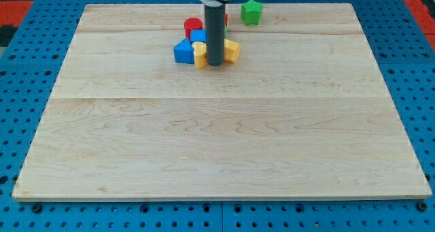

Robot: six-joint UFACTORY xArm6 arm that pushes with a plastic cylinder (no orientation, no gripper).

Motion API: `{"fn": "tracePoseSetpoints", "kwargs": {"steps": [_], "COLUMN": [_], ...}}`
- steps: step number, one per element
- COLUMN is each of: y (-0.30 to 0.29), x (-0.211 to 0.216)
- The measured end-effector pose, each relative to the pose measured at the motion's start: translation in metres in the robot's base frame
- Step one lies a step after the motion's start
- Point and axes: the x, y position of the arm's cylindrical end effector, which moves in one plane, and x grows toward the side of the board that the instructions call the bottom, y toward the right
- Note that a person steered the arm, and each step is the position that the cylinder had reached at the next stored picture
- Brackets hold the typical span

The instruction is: Push the yellow hexagon into the yellow heart

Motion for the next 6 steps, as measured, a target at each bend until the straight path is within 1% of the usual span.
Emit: {"fn": "tracePoseSetpoints", "kwargs": {"steps": [1, 2, 3, 4, 5, 6], "y": [-0.010, 0.000, 0.008, 0.064, 0.091, 0.057], "x": [-0.022, -0.004, 0.043, 0.052, 0.008, -0.002]}}
